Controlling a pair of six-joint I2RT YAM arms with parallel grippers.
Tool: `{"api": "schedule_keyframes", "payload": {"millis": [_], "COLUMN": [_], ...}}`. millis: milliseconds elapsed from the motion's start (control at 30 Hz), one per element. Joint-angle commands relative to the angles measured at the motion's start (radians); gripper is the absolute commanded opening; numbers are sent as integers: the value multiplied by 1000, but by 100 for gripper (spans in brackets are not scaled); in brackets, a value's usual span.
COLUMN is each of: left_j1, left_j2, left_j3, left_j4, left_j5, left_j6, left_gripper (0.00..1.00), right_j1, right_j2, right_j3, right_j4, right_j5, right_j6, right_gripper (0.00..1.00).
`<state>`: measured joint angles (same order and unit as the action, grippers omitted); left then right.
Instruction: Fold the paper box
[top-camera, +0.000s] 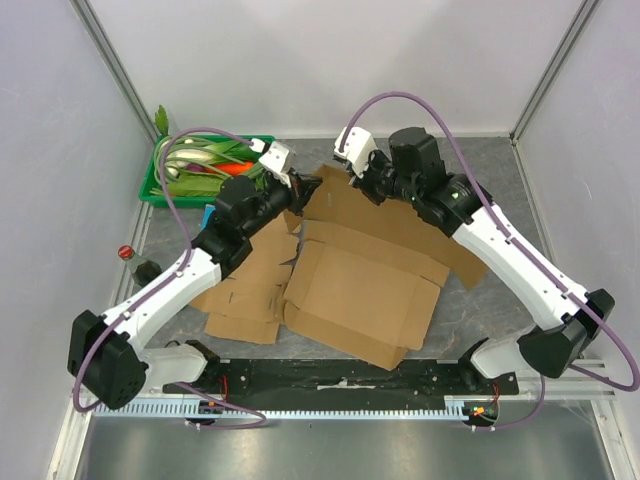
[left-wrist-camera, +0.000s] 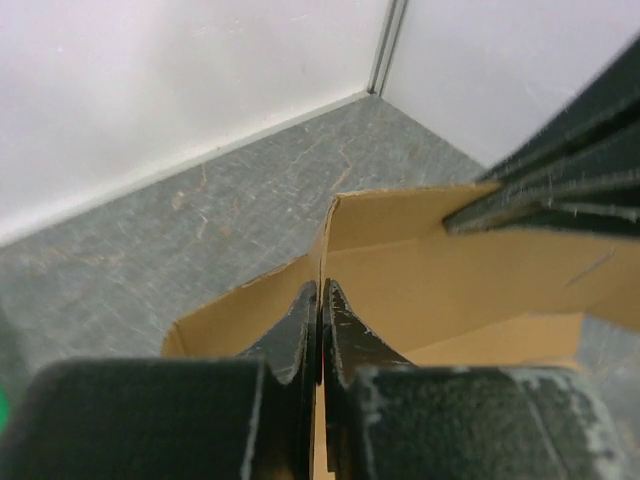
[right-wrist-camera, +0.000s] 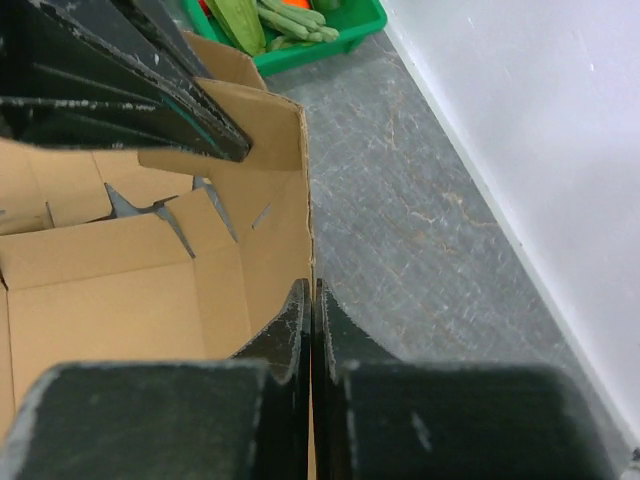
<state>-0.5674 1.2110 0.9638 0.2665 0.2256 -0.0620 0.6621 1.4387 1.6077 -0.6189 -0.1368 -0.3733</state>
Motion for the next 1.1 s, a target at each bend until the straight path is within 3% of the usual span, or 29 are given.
{"api": "schedule_keyframes", "payload": {"millis": [0,67,167,200,333,467,567,767,933,967,1067], "left_j1": [-55,-75,-91,-89,-86,-83,-81,-80,-80,-80,-80], "left_j2": [62,102,157,156,29,-100,-105,93,289,304,363], "left_j3": [44,61,114,124,40,-138,-233,-243,-154,-152,-165], "left_j4": [115,138,117,103,83,37,92,201,235,253,319], "left_j5": [-308,-313,-200,-160,-170,-262,-273,-232,-149,-141,-173], "left_j6": [-347,-433,-472,-466,-397,-372,-401,-484,-461,-463,-483], "left_gripper": [6,10,26,36,59,61,61,67,64,72,79], "right_j1": [1,2,-8,-47,-182,-327,-406,-535,-550,-550,-550], "right_j2": [-79,-98,-132,-147,-166,-169,-150,-51,52,64,86], "right_j3": [-100,-152,-199,-221,-252,-267,-252,-154,-23,3,23], "right_j4": [208,258,269,269,232,183,145,65,-19,-28,-35], "right_j5": [77,74,126,65,-137,-291,-397,-657,-716,-718,-716], "right_j6": [163,177,142,131,56,-30,-84,-174,-176,-174,-158], "right_gripper": [0,0,0,0,0,0,0,0,0,0,0]}}
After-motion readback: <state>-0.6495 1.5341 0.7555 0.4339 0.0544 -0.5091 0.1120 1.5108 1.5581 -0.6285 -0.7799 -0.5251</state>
